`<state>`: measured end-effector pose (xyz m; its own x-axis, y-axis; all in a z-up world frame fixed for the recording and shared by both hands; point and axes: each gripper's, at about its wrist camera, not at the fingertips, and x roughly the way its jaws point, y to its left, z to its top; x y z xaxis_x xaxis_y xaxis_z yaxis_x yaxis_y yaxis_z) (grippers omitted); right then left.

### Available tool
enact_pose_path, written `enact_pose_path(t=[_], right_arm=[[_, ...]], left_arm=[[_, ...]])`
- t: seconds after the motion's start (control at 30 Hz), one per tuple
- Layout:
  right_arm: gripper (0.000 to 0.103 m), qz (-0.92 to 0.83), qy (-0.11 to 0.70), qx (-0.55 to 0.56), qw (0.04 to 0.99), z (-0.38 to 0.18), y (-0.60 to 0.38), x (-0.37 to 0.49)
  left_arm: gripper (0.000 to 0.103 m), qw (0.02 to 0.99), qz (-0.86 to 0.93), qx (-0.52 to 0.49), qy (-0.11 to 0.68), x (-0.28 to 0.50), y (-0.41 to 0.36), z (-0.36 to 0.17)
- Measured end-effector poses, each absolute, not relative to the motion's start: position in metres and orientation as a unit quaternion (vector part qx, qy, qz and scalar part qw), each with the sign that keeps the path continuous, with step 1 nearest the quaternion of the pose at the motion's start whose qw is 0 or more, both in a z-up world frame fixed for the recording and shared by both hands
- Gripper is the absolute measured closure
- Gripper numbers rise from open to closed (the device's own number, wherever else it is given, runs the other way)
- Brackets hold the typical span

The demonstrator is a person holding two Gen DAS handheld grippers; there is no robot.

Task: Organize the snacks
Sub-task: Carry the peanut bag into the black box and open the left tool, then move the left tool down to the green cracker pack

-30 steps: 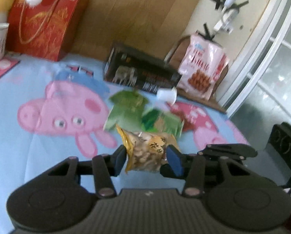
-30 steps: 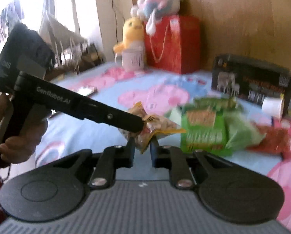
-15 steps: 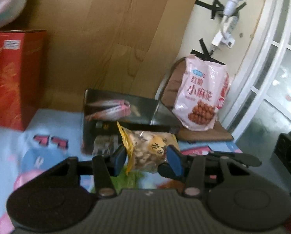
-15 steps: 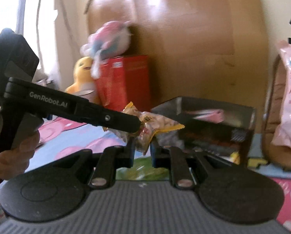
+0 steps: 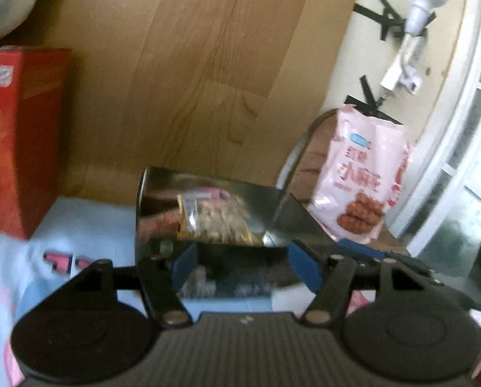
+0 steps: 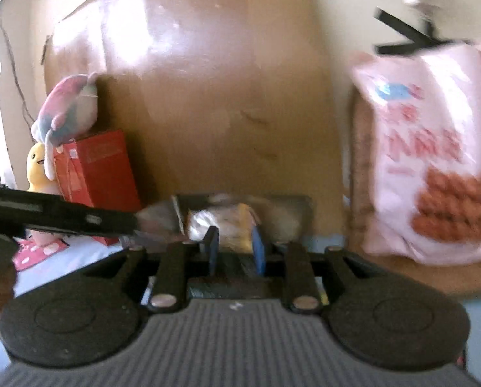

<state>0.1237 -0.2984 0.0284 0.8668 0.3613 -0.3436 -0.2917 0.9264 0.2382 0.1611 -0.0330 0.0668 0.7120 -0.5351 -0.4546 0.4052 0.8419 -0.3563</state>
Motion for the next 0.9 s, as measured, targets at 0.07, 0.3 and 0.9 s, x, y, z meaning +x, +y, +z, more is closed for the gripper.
enact_pose_path(t=[0.07, 0.3, 0.9], right_arm=[[0.077, 0.163, 0.216, 0.112, 0.956, 0.019, -0.311, 0.112], [0.074, 0.146, 0.303, 0.159, 0.928, -0.017, -0.325, 0.085], [0.067, 0.258, 0.267, 0.065, 0.926, 0.001, -0.254, 0.005]], left_arm=[[0.038, 0.911, -0.270, -0.123, 0.286, 0.143, -0.029, 0.061], [0.041, 0.888, -0.317, -0.131, 0.307, 0.079, -0.032, 0.047], [0.049, 0.902, -0.247, -0.124, 0.333, 0.018, 0.016, 0.024]])
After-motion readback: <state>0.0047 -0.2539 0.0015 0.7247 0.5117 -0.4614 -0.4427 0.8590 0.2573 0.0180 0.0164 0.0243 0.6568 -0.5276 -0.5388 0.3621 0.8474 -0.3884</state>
